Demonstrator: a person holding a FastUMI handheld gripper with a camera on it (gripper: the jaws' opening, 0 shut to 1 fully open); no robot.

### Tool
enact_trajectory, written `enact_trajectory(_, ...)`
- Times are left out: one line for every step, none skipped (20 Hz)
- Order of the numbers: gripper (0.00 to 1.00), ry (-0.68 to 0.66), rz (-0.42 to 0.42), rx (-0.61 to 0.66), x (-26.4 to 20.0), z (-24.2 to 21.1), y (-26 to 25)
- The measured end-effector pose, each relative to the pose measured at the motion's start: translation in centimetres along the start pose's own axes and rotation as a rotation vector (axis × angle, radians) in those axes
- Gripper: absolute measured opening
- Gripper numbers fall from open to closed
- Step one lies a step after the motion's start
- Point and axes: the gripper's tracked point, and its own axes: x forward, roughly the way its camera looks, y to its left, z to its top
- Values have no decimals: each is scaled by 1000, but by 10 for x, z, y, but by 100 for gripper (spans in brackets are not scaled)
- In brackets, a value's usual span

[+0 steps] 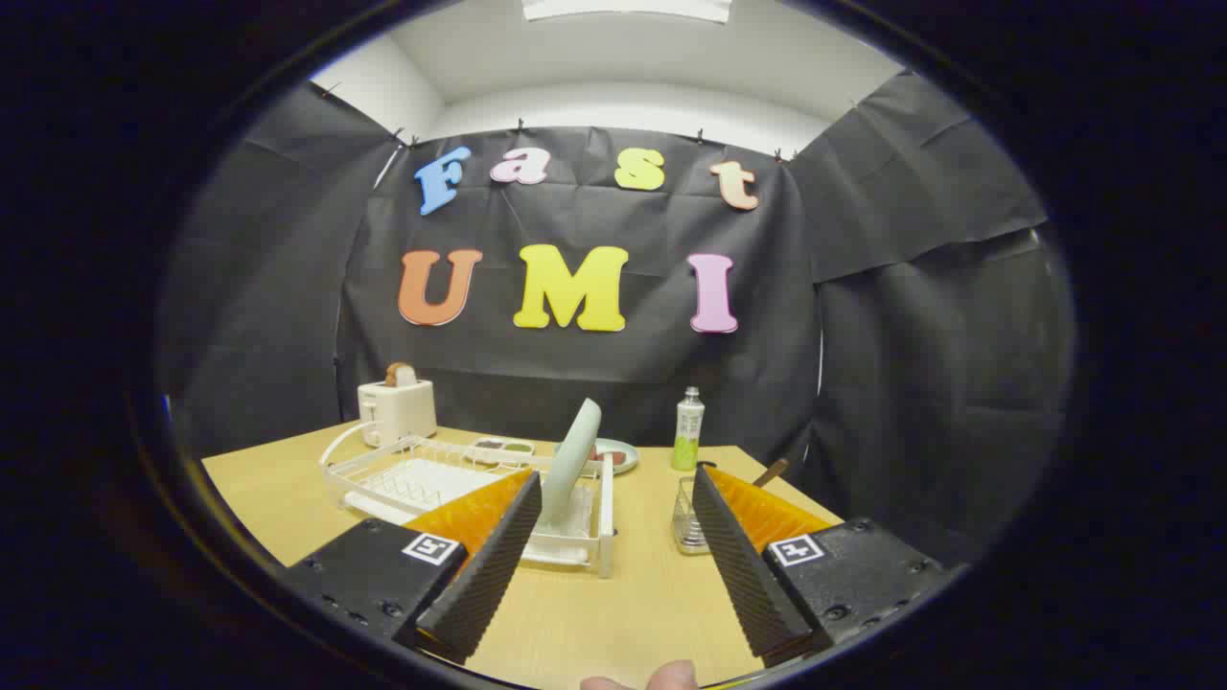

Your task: Take the plate from the dish rack, then take the spoon from the basket and place it into the plate.

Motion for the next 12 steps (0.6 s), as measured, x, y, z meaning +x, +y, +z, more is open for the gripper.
enact_trajectory(100, -4, -2, -1, -1, 0, 0)
enact_trajectory(100, -7, -3, -1, -1, 1, -1)
enact_trajectory(100, -10, -6, -3, -1, 1, -1)
enact_trajectory(100, -15, -8, -4, -1, 2, -2)
enact_trajectory(100, -20, -7, -6, -2, 2, -2)
enact_trajectory(100, -20, -7, -6, -1, 3, -1)
enact_trajectory(100, -21, -5, -6, -1, 2, 0)
enact_trajectory(100, -20, -3, -7, -1, 3, 1)
enact_trajectory(100, -18, 0, -8, -1, 2, 3)
enact_trajectory(100, -19, 2, -9, -2, 3, 4)
enact_trajectory(100, -19, 3, -11, -2, 3, 5)
enact_trajectory(100, -19, 2, -16, -2, 3, 5)
